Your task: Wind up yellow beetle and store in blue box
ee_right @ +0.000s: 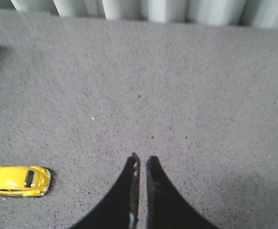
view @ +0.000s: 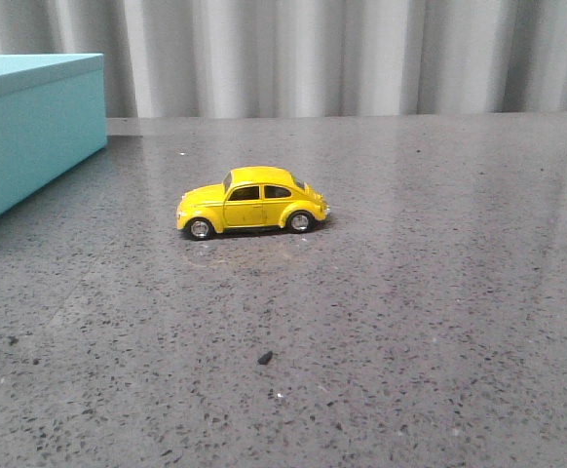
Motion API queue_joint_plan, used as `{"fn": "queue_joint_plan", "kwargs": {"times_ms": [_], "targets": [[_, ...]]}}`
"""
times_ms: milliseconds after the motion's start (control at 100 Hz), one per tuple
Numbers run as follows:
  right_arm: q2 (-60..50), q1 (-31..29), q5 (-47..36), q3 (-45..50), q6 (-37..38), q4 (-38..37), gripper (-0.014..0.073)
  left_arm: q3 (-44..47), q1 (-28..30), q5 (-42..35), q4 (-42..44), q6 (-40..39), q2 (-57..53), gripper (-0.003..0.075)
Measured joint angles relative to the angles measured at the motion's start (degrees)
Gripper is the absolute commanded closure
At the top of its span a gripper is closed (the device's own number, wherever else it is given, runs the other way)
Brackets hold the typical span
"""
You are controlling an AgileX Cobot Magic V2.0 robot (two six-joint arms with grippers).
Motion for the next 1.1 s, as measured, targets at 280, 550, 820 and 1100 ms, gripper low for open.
{"fn": "queue_joint_plan", "kwargs": {"times_ms": [280,550,820,1100], "targets": [[-11.0,0.0,-2.7,5.0,0.0,0.0,0.0635,-8.0,-7.3,2.1,-8.2,14.8,11.6,0.0468],[-18.8,0.0,-3.0,10.3,0.0,0.3,0.0635,-13.1,-21.5,4.7,-9.6,20.4,22.2,0.0342],[-21.2,0.0,-2.6,11.5,0.0,0.3,0.0635,-21.6,-32.6,10.5,-6.7,27.3,34.6,0.0335],[-21.4,0.0,-2.6,11.5,0.0,0.3,0.0635,-32.8,-36.9,19.4,-5.0,35.3,47.4,0.0203]]}}
